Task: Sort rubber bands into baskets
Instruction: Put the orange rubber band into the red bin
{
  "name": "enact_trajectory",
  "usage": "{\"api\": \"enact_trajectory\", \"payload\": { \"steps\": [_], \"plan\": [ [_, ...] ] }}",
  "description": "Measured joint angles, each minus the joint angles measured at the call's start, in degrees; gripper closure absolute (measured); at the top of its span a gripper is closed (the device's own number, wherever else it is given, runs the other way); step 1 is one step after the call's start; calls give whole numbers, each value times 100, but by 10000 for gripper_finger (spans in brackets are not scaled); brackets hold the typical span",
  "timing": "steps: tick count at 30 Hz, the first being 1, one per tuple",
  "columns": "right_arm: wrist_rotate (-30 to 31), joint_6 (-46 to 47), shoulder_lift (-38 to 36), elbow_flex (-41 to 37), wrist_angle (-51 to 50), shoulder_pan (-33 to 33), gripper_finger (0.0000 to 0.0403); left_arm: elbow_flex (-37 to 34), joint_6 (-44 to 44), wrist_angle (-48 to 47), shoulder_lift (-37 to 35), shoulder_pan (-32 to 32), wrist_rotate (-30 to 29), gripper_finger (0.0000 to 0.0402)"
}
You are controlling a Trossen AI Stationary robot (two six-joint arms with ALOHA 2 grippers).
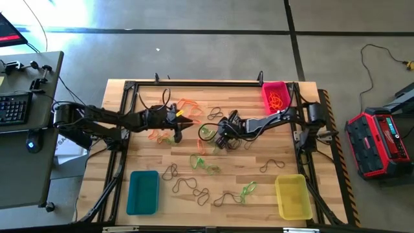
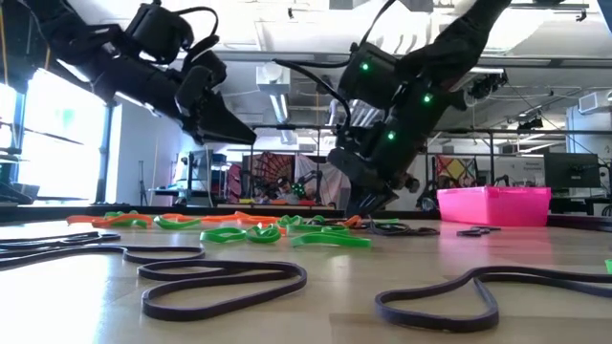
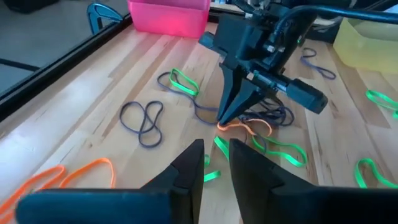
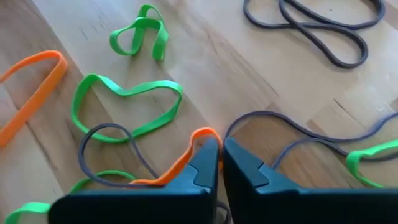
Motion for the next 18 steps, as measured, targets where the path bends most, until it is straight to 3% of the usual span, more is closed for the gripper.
{"api": "enact_trajectory", "payload": {
  "steps": [13,18],
  "plan": [
    [1200,-493,-1400,0,76,569,402,-176,-226,232,0,-60,410,360],
    [991,-109,-1379,4,-34,676,393,-176,-224,233,0,-180,413,346]
  ]
}}
